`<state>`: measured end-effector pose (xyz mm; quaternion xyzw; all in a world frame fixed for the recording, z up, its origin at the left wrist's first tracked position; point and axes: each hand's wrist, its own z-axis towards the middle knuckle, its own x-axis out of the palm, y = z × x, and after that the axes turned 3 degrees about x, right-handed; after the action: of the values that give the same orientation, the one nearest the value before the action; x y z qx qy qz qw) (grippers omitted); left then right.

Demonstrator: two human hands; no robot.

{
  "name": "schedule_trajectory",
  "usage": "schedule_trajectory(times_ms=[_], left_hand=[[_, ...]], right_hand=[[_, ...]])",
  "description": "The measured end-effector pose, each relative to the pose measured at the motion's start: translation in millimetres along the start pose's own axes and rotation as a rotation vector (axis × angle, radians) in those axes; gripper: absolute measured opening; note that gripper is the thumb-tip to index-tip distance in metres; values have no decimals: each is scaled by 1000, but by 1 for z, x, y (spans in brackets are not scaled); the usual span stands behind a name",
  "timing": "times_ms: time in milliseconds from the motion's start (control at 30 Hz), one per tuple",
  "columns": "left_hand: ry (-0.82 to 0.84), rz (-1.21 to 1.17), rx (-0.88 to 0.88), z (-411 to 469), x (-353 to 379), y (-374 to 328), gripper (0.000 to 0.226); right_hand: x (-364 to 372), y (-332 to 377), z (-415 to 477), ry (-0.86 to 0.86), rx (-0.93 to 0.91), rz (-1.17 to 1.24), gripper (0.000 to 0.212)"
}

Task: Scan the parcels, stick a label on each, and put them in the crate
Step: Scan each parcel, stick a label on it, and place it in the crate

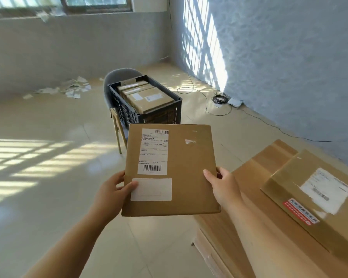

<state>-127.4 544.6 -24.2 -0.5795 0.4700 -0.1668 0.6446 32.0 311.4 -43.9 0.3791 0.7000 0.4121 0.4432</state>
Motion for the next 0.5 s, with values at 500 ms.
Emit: schedule_trajectory(times_ms=[500], left_hand=[[-64, 70, -42, 290, -70, -6, 43]], right_hand=[[144, 92, 241, 71, 49, 16, 30]])
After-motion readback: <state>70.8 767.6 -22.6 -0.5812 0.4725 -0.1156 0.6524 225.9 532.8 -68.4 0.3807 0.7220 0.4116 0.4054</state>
